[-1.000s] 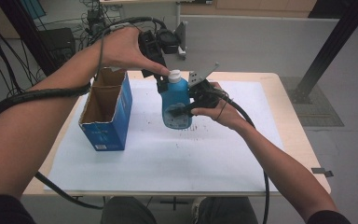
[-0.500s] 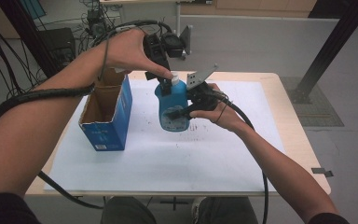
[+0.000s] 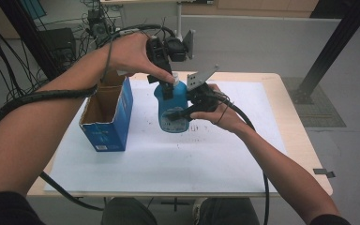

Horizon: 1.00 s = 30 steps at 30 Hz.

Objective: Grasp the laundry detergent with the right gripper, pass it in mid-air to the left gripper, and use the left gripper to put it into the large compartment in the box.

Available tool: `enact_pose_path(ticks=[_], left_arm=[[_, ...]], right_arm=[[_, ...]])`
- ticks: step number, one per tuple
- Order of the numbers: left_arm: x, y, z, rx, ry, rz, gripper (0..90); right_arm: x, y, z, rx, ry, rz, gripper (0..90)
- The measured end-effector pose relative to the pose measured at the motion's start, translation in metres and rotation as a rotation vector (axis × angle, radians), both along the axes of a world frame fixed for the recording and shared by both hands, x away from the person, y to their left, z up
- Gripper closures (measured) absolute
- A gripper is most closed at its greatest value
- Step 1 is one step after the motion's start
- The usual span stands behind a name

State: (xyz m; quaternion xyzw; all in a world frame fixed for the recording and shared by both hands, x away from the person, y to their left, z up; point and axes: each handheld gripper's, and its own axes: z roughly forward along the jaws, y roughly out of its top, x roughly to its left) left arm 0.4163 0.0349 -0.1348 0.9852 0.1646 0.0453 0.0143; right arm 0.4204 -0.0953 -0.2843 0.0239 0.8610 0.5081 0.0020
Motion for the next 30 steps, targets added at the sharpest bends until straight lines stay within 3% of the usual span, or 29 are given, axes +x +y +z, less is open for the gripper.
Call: enact_pose_path(ticks=[30], left_arm=[[-0.004,-0.020,-0.009,-0.013,0.084,-0.083,6.0]], right_arm=[[-0.007,0.000,0.006,0.033,-0.020,0.026,44.1]])
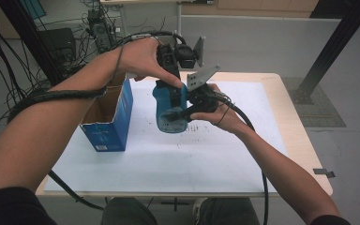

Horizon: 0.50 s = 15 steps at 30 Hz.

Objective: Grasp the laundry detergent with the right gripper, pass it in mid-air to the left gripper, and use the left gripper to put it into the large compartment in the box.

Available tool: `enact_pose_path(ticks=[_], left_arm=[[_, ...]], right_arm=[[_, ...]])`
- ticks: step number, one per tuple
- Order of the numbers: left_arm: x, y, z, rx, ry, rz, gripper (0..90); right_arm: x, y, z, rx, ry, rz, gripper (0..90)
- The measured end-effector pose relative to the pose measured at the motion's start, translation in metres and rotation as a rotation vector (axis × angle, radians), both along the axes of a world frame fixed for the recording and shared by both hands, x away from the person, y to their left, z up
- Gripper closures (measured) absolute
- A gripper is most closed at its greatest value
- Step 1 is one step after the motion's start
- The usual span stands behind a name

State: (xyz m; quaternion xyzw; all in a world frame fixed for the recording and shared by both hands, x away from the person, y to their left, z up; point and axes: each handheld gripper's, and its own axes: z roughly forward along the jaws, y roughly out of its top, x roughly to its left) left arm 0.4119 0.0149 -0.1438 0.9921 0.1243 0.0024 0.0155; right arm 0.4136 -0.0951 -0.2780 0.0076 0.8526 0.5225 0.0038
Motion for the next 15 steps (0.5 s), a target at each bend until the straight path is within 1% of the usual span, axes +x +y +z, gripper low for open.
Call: enact_pose_path(ticks=[9,10,15], left_arm=[[0.0000,-0.0010,-0.0016,0.001,0.007,-0.010,6.0],[-0.0005,-0.0011,-0.0018,-0.001,0.008,-0.005,6.0],[-0.0001,-0.0018,-0.0026,0.002,0.011,-0.014,6.0]], right_arm=[[-0.0012,-0.0006,0.0014,0.005,-0.007,0.002,44.1],[-0.0012,-0.0005,0.0014,0.006,-0.006,0.002,44.1],[-0.0020,-0.0002,0.0022,0.010,-0.002,0.005,44.1]])
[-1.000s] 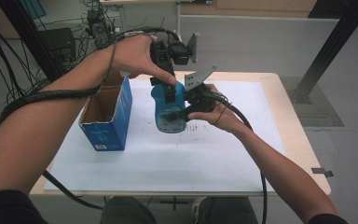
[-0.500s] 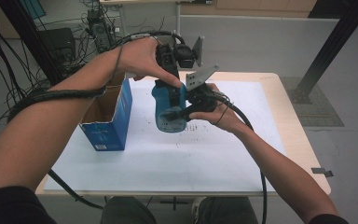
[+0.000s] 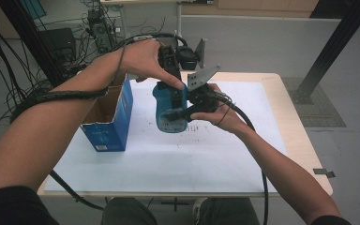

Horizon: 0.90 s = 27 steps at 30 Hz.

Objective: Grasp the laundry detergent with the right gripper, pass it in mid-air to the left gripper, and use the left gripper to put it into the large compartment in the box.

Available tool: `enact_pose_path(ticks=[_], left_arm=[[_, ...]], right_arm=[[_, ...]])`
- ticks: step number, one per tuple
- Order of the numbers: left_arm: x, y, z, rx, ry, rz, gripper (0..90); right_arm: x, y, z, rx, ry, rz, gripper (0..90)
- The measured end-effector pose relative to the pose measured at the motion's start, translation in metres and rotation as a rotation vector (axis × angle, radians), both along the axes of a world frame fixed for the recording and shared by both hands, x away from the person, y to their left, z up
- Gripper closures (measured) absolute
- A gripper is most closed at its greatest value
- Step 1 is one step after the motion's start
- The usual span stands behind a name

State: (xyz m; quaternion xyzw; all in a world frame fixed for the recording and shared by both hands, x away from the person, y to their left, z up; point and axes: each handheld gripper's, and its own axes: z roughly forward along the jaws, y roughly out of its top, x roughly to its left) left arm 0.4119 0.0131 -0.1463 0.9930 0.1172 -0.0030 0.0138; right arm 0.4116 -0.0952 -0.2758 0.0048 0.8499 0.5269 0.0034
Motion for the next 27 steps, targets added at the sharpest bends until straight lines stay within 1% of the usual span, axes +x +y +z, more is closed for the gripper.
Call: enact_pose_path(ticks=[4,22,23,27], left_arm=[[-0.0001,-0.0003,-0.0006,-0.002,0.000,-0.002,6.0],[-0.0005,-0.0023,-0.0021,0.005,0.003,-0.006,6.1],[-0.0007,-0.0024,-0.0020,0.004,0.001,-0.007,6.1],[-0.0012,-0.0023,-0.0021,0.004,0.003,-0.005,6.0]], right_arm=[[-0.0001,-0.0002,0.0007,0.002,-0.007,-0.002,44.1],[-0.0008,-0.0023,0.0015,0.000,-0.011,-0.007,44.1],[0.0000,-0.0019,0.0009,0.005,-0.020,-0.004,44.1],[-0.0004,-0.0026,0.0009,-0.001,-0.012,-0.010,44.1]])
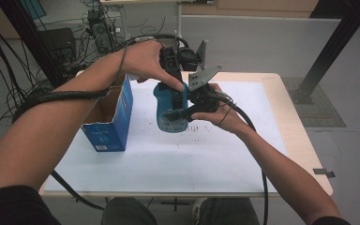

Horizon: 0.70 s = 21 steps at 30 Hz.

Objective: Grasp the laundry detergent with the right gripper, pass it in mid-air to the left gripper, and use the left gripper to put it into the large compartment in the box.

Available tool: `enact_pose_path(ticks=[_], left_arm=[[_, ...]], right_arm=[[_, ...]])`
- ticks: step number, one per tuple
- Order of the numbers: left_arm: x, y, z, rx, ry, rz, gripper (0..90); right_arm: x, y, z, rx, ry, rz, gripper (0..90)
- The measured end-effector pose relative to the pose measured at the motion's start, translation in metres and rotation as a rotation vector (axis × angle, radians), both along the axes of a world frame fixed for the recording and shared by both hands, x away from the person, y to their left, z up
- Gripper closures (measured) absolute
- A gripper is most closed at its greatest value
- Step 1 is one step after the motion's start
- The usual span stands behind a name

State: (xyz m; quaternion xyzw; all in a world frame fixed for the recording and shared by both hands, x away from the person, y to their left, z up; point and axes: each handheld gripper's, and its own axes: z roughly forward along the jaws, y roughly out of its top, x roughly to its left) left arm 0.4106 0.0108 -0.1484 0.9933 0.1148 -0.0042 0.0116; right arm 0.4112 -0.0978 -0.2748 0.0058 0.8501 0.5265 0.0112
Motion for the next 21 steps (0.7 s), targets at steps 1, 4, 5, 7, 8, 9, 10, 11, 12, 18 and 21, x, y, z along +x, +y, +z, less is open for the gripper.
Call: enact_pose_path(ticks=[1,4,5,7,8,9,10,11,12,18,21], left_arm=[[0.0001,0.0002,-0.0001,-0.001,0.000,-0.002,6.1],[0.0001,0.0008,0.0006,-0.002,0.002,-0.001,6.0],[-0.0001,0.0008,0.0007,-0.002,0.001,-0.001,6.0],[-0.0005,0.0008,0.0008,-0.002,0.003,0.000,6.1],[-0.0007,0.0007,0.0009,-0.002,0.000,-0.001,6.1],[-0.0005,0.0006,0.0013,-0.003,0.001,-0.004,6.0],[-0.0006,0.0004,0.0015,-0.002,0.000,-0.006,6.0],[-0.0007,0.0003,0.0015,-0.002,0.000,-0.006,6.0],[-0.0009,0.0002,0.0015,-0.002,0.002,-0.007,6.1],[-0.0010,0.0010,0.0021,-0.003,-0.001,-0.004,6.0],[-0.0010,0.0017,0.0016,-0.002,-0.002,-0.005,6.1]], right_arm=[[-0.0001,-0.0001,0.0001,0.001,-0.001,-0.001,44.1],[-0.0005,-0.0003,0.0004,0.001,-0.003,-0.002,44.1],[-0.0004,-0.0004,0.0003,0.000,-0.002,-0.003,44.1],[-0.0003,-0.0006,0.0001,-0.002,-0.004,-0.004,44.1],[-0.0001,-0.0007,0.0000,-0.002,-0.003,-0.004,44.1],[-0.0003,-0.0007,0.0000,-0.001,-0.003,-0.005,44.1],[-0.0004,-0.0006,0.0001,-0.001,-0.003,-0.005,44.1],[-0.0006,-0.0005,0.0002,0.000,-0.002,-0.005,44.1],[-0.0007,-0.0003,0.0003,0.000,-0.003,-0.005,44.1],[-0.0007,0.0002,-0.0001,-0.002,-0.002,-0.004,44.1],[-0.0005,0.0004,-0.0002,-0.001,-0.002,-0.003,44.1]])
